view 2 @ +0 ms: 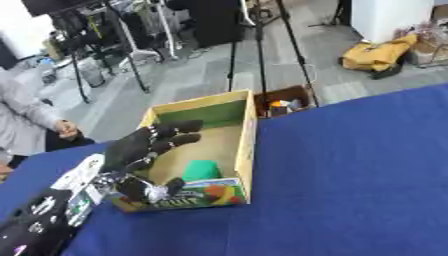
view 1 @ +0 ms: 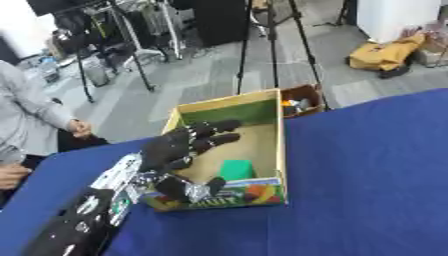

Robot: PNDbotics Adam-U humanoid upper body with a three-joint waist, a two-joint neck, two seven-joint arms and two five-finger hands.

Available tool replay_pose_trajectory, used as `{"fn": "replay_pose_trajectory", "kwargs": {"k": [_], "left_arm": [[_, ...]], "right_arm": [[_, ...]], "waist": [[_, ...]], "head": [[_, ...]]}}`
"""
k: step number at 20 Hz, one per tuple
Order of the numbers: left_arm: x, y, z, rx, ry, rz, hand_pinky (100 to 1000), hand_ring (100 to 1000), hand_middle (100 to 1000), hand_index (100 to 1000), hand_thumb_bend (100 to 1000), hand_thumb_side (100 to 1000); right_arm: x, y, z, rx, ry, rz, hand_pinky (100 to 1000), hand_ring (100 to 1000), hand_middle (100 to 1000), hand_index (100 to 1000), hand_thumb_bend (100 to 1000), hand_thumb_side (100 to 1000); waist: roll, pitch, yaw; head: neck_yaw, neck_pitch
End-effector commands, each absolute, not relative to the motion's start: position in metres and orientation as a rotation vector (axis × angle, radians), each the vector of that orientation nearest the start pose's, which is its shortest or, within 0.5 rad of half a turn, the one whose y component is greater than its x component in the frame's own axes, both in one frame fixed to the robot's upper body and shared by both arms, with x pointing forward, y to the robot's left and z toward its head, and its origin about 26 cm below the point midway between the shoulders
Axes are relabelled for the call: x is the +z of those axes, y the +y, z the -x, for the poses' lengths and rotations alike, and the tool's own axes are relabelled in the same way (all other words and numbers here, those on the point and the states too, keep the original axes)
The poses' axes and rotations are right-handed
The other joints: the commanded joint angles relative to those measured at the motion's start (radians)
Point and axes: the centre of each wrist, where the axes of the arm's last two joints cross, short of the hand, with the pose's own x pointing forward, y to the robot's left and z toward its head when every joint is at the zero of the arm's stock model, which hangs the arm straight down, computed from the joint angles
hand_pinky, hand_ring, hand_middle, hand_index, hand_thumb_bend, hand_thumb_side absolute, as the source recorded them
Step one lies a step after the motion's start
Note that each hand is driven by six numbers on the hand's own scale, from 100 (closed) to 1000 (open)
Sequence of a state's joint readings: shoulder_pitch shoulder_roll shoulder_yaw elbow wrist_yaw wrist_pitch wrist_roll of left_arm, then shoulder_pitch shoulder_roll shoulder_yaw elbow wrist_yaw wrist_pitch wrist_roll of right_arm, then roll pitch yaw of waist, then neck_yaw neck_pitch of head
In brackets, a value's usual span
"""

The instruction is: Pick up objects on the table and place them in the box.

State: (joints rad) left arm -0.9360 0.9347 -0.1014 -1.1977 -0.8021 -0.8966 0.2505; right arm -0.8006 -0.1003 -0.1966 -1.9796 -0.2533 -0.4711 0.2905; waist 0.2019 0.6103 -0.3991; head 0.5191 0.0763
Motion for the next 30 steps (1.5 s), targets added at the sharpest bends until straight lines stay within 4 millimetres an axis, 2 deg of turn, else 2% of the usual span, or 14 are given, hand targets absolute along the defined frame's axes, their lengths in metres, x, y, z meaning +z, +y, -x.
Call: {"fn": "replay_pose_trajectory", "kwargs": {"k": [1,8,15,21,25,30], "left_arm": [[0.357,0.405,-0.399,1.633,2.303,1.209,808,897,1000,1000,169,931],[0.362,0.406,-0.393,1.573,2.408,1.134,800,883,1000,1000,121,1000],[0.363,0.41,-0.388,1.45,2.548,1.034,787,864,991,1000,100,1000],[0.365,0.413,-0.384,1.427,2.601,0.985,787,863,991,1000,100,1000],[0.363,0.413,-0.381,1.387,2.638,0.945,784,853,979,1000,100,1000],[0.362,0.404,-0.376,1.331,2.673,0.847,780,848,972,1000,100,1000]], "right_arm": [[0.339,-0.221,-0.311,-0.328,2.964,0.377,915,927,486,851,100,428],[0.338,-0.221,-0.311,-0.318,2.972,0.381,915,927,487,851,100,422],[0.336,-0.22,-0.312,-0.315,2.98,0.382,915,927,488,851,100,418],[0.335,-0.22,-0.312,-0.312,2.984,0.383,915,927,489,851,100,417],[0.334,-0.22,-0.312,-0.299,2.991,0.385,912,924,494,850,100,409],[0.332,-0.22,-0.312,-0.287,2.997,0.383,911,923,497,849,100,406]], "waist": [[-0.008,-0.027,0.0],[-0.011,-0.033,0.005],[-0.016,-0.039,0.016],[-0.018,-0.044,0.02],[-0.025,-0.055,0.03],[-0.031,-0.063,0.039]], "head": [[0.006,-0.016],[0.001,-0.012],[-0.004,-0.005],[-0.005,-0.003],[-0.01,0.016],[-0.009,0.027]]}}
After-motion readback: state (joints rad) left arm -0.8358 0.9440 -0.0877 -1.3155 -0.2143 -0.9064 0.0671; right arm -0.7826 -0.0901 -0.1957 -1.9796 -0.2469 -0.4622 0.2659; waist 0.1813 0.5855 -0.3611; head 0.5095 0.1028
